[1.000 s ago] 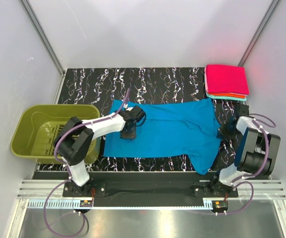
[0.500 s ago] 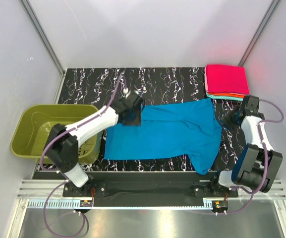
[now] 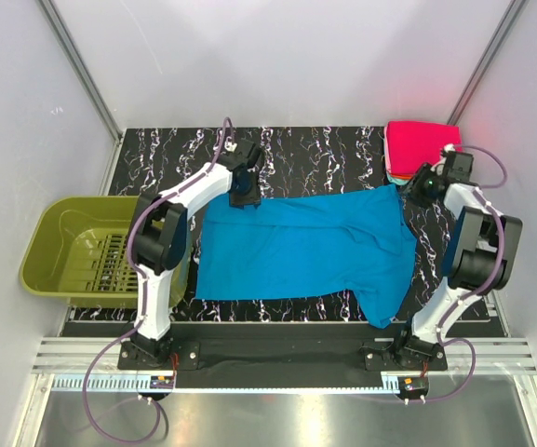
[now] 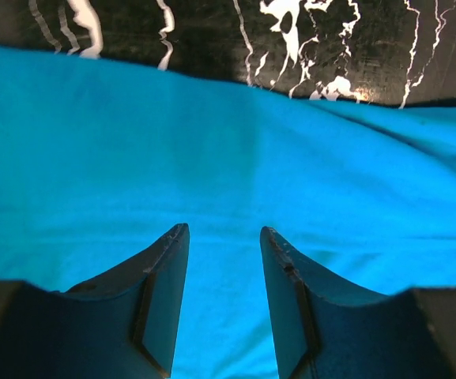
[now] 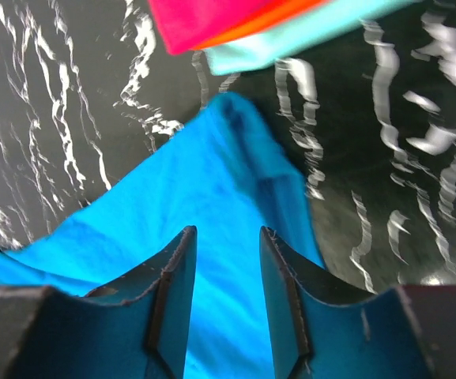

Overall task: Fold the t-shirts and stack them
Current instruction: Fold the tshirt

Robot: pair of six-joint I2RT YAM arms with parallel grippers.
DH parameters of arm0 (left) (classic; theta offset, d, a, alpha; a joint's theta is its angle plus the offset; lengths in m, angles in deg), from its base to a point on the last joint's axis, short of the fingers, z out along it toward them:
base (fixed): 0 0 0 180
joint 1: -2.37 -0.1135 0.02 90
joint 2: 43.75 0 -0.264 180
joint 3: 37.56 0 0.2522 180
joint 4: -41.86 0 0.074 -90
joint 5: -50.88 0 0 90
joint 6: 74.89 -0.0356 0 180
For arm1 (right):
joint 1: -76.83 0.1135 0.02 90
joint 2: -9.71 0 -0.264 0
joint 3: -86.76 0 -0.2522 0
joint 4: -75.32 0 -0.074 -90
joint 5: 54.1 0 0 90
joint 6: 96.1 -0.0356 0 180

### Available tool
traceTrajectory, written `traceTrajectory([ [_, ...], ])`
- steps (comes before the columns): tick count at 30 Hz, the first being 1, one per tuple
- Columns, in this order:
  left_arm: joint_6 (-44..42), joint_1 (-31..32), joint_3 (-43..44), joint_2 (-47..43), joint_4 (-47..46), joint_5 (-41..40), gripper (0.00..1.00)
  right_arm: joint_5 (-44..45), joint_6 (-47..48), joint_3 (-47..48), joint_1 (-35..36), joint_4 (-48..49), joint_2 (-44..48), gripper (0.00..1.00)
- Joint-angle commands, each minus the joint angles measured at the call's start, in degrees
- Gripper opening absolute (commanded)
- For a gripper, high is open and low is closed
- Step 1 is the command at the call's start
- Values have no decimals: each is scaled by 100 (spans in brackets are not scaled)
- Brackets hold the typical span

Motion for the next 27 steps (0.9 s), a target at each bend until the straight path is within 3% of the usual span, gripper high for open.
traceTrajectory([
  [1,-166,-30,495,133,1,216,47,46,726,436,388,335,-223,45],
  [9,-96,-285,522,485,36,155,47,1084,1175,1034,661,36,-856,45],
  [27,-43,-329,513,670,36,40,47,1436,1070,1632,846,-114,-1472,43],
])
